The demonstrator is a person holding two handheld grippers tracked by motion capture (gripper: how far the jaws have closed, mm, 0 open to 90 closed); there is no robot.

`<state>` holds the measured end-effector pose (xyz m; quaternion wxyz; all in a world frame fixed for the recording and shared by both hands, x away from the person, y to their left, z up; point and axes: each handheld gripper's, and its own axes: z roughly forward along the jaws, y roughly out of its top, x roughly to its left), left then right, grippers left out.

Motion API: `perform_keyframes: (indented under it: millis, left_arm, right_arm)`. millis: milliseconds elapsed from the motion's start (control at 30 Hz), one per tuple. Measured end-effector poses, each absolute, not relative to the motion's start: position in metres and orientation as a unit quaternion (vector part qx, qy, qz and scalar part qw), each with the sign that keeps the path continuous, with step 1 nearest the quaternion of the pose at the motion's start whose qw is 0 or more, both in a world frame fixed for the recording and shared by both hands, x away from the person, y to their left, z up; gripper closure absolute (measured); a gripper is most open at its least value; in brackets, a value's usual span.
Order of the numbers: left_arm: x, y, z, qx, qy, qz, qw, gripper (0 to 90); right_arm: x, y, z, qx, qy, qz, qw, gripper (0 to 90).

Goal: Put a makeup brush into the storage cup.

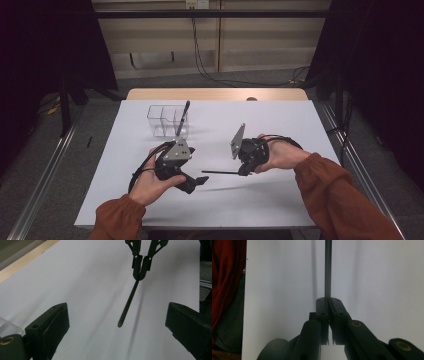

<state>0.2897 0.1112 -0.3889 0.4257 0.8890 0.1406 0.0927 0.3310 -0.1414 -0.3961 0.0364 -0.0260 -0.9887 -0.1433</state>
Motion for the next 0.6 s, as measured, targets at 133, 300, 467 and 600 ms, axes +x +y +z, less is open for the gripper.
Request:
perform_keyframes:
  millis: [133, 300, 467, 600]
  left_arm:
    - [0.289, 0.106, -0.390, 0.897, 0.133, 0.084, 0.413, 5.4]
    - [0.290, 0.101, -0.390, 0.911, 0.119, 0.070, 0.387, 5.4]
    - [0.295, 0.099, -0.391, 0.922, 0.118, 0.056, 0.366, 5.8]
    - [0.302, 0.094, -0.393, 0.934, 0.125, 0.016, 0.334, 6.0]
  right_arm:
    - [0.333, -0.140, -0.396, -0.019, -0.991, -0.131, 0.035, 86.7]
    - [0.331, -0.136, -0.399, -0.013, -0.994, -0.106, 0.029, 86.6]
    - [0.332, -0.134, -0.401, -0.011, -0.995, -0.099, 0.032, 86.6]
    - [0.333, -0.132, -0.402, -0.010, -0.995, -0.093, 0.036, 86.6]
